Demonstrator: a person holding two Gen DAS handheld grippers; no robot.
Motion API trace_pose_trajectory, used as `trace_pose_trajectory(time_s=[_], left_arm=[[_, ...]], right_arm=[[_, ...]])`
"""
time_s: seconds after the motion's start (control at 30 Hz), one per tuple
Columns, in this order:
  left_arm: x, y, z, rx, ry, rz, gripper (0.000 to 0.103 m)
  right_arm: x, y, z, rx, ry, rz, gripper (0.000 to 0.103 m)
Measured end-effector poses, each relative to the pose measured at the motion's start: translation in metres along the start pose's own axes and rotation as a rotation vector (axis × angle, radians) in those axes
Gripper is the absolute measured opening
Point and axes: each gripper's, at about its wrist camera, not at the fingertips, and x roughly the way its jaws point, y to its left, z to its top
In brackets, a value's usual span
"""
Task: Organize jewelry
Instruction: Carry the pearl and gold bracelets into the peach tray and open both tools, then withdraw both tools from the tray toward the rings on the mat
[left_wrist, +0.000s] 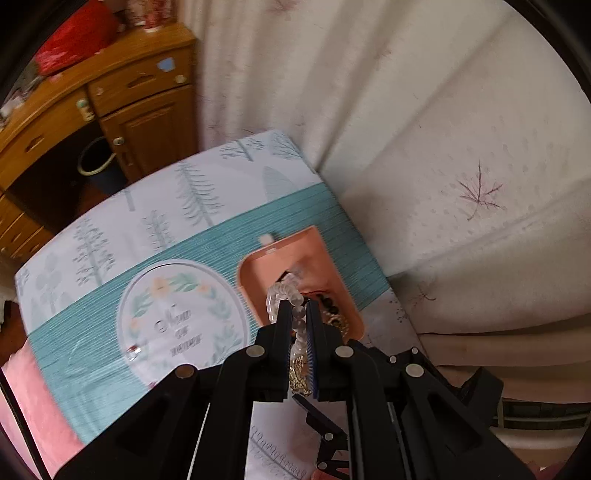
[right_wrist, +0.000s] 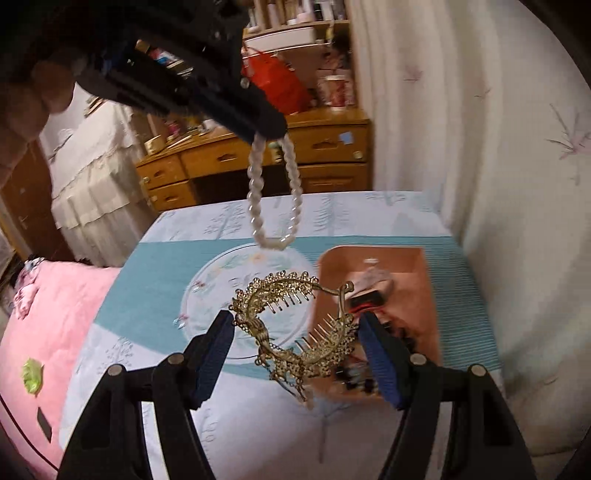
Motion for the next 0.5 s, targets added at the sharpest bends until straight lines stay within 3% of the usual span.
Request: trace_pose_trajectory(time_s=[0.23, 0.27, 0.37, 0.5], left_arm=[[0.046, -0.012, 0.011, 0.062, 0.058, -0.026, 0.006], [0.051, -0.012, 0.012, 0.065, 0.067, -0.023, 0.015], [0.061, -0.009, 0.014, 0.062, 0.080, 0.015, 0.057], [0.068, 0.002, 0.017, 0.049, 0.080, 0.098, 0.067]], right_arm=[[0.011, -0.036, 0.003, 0.086, 0.020, -0.044, 0.070], [0.014, -0.040, 0.003, 0.097, 0.027, -0.043, 0.070], [0.027, -0.051, 0.005, 0.137, 0.093, -0.044, 0.071], [0.038, -0.062, -0.002, 0.189, 0.139, -0.049, 0.071]])
